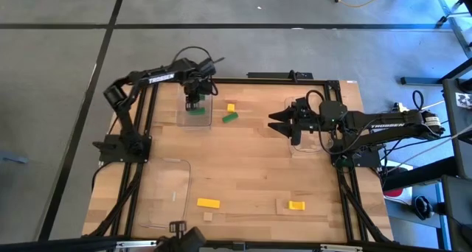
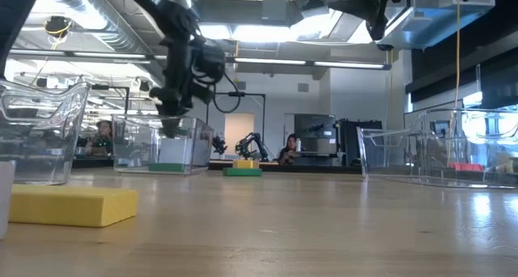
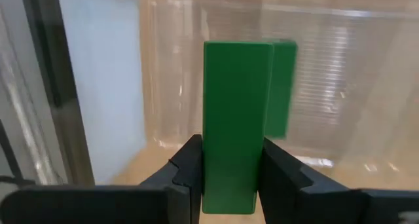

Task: Sort & place blocks by color
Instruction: Put the bottom green block into the top left transparent bin

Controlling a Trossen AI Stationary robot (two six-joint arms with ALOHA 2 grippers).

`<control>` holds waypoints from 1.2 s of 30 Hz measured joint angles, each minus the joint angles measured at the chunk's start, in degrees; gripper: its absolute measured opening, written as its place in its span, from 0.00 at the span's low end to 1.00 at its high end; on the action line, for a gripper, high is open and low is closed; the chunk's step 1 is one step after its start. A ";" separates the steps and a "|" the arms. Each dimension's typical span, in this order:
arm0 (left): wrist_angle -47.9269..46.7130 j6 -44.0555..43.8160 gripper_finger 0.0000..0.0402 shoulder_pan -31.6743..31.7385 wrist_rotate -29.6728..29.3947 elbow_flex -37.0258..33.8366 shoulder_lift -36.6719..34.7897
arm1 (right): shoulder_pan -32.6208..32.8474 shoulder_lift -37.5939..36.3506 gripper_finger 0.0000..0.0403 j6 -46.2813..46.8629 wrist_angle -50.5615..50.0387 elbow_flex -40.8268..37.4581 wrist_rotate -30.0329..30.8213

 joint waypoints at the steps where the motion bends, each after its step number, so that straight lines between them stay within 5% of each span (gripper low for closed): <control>1: 1.08 0.16 0.23 0.04 0.22 0.00 0.49 | 0.00 0.00 0.64 0.70 -0.04 0.00 0.08; 29: 8.46 3.15 0.23 0.00 -0.98 -4.55 4.60 | 0.02 0.02 0.64 1.08 -0.17 0.00 2.99; 36: 8.48 1.16 0.39 0.00 -1.15 -4.55 4.60 | 0.02 0.02 0.64 1.09 -0.17 0.00 2.99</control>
